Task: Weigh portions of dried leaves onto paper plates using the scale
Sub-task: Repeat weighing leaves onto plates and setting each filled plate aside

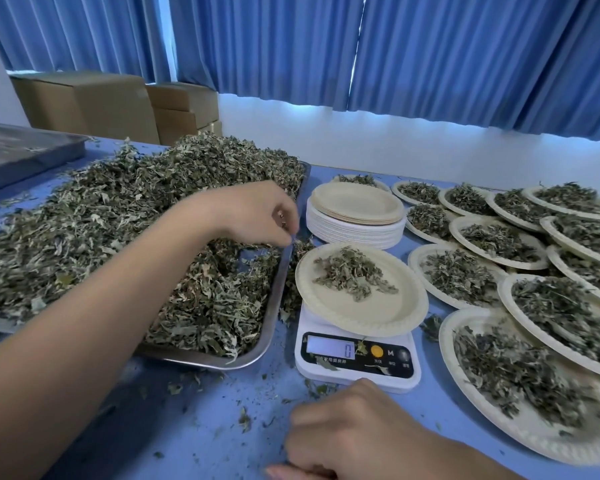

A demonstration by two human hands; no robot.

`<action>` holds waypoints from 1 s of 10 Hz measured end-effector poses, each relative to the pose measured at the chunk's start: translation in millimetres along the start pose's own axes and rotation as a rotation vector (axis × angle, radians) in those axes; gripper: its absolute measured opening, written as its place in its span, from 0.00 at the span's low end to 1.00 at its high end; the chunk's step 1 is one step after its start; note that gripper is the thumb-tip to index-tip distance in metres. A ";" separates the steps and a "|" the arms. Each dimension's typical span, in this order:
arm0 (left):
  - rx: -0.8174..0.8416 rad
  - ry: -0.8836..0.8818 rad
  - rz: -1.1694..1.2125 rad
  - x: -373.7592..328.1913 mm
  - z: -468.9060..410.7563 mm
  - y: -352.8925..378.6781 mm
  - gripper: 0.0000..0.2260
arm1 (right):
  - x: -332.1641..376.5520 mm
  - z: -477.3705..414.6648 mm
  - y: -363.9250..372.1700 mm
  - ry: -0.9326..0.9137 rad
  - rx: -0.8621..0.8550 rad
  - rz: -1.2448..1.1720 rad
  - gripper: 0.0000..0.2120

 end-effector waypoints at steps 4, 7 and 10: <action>0.500 -0.223 -0.213 19.2 -0.5 31.4 0.25 | 16.8 -3.4 -12.6 -0.220 -0.162 0.175 0.20; 0.354 -0.221 -0.149 22.6 -4.8 28.0 0.12 | 20.7 -0.5 -12.8 -0.193 -0.145 0.213 0.22; -0.055 -0.196 -0.050 24.8 -4.2 -4.7 0.21 | 21.0 -0.2 -13.8 -0.189 -0.108 0.193 0.21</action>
Point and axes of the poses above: each hand's wrist, its own z-axis away from the middle knuckle, its own y-axis out of the palm, x = y × z, the point moved 3 cm from there along -z, towards the middle knuckle, and after that the axes turned 5 degrees about -y, right-handed, at the moved point
